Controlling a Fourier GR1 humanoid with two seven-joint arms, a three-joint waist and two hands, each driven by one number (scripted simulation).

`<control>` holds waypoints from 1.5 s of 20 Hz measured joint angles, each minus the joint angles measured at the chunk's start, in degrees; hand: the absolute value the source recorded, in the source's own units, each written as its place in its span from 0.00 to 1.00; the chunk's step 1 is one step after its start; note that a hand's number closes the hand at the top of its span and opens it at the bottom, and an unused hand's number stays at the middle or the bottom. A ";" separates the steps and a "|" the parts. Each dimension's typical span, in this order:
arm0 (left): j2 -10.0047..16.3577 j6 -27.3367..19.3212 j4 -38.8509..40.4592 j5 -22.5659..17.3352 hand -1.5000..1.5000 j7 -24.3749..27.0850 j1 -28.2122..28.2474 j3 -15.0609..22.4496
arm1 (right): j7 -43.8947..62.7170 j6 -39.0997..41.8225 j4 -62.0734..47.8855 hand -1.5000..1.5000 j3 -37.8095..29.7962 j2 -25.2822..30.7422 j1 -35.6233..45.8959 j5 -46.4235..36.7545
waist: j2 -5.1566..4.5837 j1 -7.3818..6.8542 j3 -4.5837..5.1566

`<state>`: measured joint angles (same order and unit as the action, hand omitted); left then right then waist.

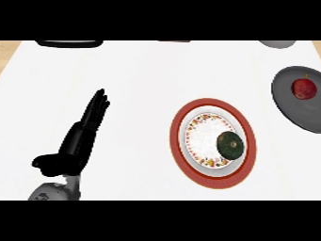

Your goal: Pick the pear from the plate and place it in the pan

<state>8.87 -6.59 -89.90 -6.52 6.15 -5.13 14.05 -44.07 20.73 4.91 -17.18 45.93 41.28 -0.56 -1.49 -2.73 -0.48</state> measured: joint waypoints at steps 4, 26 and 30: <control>-0.35 -0.08 0.60 0.07 0.50 0.53 0.35 -0.22 | -0.89 3.23 1.51 0.00 0.26 1.33 -3.49 -0.17 | 0.12 0.39 -0.01; -1.19 -0.45 -1.73 1.15 0.50 -0.89 1.70 0.09 | -6.75 1.66 7.61 0.00 2.80 3.25 -15.00 -2.68 | 0.65 0.92 0.01; -1.76 -0.39 -0.86 1.50 0.50 0.42 2.13 0.30 | -7.30 0.83 7.79 0.00 3.26 3.30 -15.27 -3.29 | 0.62 0.86 0.02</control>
<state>7.11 -6.98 -90.76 -5.02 6.57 -3.00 14.34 -51.37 21.56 12.70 -13.93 49.23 26.01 -3.85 -0.87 -1.87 -0.46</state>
